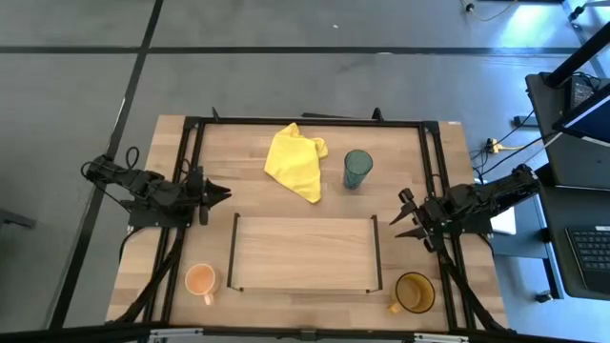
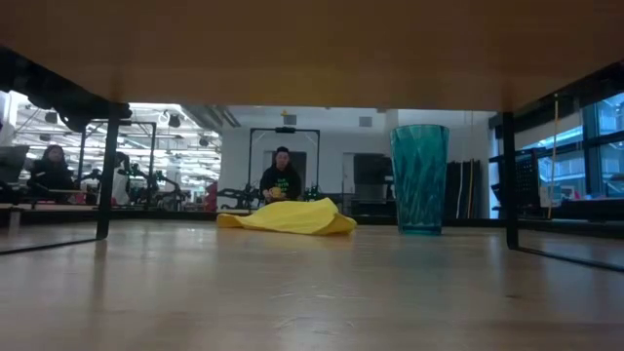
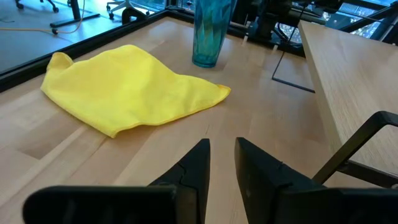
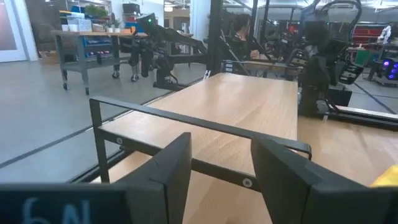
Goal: Stack small to large cups/mugs on shelf
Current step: Put the blue glass on the shelf
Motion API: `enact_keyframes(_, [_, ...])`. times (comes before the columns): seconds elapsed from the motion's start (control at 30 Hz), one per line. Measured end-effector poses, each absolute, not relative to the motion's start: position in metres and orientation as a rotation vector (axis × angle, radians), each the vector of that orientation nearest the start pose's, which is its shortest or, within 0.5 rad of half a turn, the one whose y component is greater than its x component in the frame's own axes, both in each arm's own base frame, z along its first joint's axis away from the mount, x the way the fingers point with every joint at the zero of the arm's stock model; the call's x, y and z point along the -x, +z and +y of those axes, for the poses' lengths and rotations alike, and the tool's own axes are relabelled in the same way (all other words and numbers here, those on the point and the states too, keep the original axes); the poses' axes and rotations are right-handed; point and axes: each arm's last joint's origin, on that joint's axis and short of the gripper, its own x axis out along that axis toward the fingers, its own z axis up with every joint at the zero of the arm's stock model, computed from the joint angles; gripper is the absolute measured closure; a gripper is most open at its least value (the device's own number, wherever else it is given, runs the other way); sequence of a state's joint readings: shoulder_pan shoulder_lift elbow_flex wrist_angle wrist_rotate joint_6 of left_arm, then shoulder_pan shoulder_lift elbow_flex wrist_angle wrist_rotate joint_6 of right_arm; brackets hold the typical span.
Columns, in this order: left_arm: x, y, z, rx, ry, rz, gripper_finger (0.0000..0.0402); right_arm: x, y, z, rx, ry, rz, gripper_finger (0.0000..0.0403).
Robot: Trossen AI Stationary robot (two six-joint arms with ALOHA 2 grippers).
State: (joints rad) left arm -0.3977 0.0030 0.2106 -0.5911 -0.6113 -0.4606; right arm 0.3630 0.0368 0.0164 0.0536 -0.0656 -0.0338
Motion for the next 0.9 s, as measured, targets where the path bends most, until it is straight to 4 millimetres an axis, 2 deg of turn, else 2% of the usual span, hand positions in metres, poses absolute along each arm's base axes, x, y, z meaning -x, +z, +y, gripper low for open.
enact_keyframes(0.17, [-0.069, 0.179, -0.011, 0.269, 0.283, 0.279, 0.0333, -0.093, 0.172, 0.035, -0.078, 0.36, -0.027, 0.0235])
enact_keyframes(0.27, [-0.069, 0.179, -0.011, 0.269, 0.282, 0.279, 0.0333, -0.093, 0.174, 0.035, -0.217, 0.366, -0.028, 0.0235])
enact_keyframes(0.33, [-0.069, 0.179, -0.011, 0.269, 0.283, 0.279, 0.0333, -0.092, 0.184, 0.034, -0.298, 0.36, -0.115, 0.0235])
enact_keyframes(0.43, [-0.069, 0.179, -0.011, 0.269, 0.283, 0.28, 0.0333, -0.086, 0.206, 0.032, -0.421, 0.399, -0.337, 0.0235])
enact_keyframes(0.6, [-0.069, 0.179, -0.011, 0.269, 0.283, 0.28, 0.0333, -0.069, 0.233, 0.026, -0.484, 0.451, -0.664, 0.0235])
enact_keyframes(0.83, [-0.069, 0.179, -0.011, 0.269, 0.283, 0.279, 0.0333, -0.059, 0.243, 0.022, -0.514, 0.476, -0.813, 0.0235])
enact_keyframes(0.9, [-0.069, 0.179, -0.011, 0.269, 0.283, 0.279, 0.0333, -0.057, 0.246, 0.021, -0.604, 0.528, -0.83, 0.0235])
